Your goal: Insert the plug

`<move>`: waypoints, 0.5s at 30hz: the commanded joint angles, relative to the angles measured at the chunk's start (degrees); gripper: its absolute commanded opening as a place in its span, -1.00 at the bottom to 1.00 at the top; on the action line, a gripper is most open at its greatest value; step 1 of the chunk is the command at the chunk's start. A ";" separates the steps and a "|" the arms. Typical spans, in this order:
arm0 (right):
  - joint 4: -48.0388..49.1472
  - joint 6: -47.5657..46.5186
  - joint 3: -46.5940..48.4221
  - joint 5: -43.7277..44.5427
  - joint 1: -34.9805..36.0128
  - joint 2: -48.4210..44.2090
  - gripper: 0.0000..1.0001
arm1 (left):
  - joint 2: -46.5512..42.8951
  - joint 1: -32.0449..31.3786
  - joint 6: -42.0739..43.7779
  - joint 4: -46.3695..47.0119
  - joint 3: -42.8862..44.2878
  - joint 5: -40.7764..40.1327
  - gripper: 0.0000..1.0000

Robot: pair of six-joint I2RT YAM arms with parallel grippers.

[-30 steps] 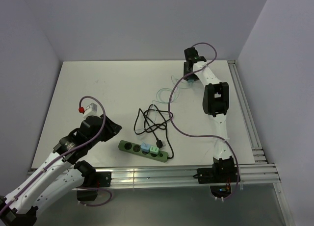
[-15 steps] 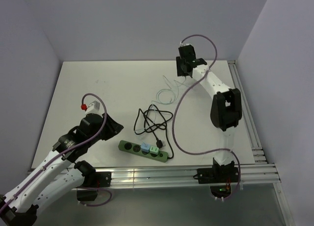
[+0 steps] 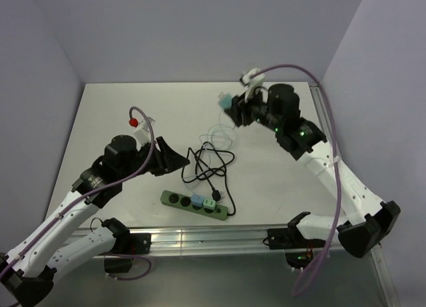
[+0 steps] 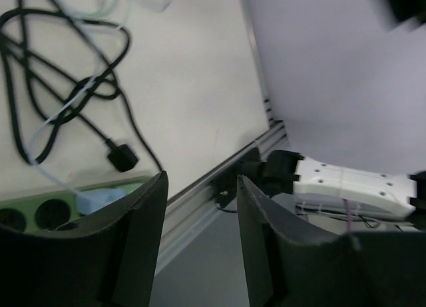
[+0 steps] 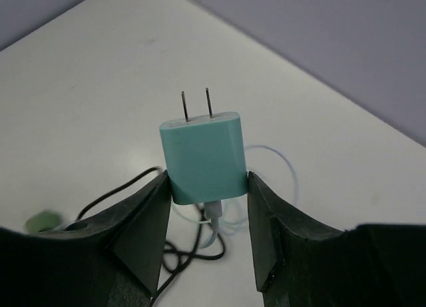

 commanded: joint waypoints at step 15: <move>-6.39 -7.55 -12.74 -17.54 20.92 -9.70 -1.00 | 3.06 1.35 -6.77 10.80 1.85 15.79 0.17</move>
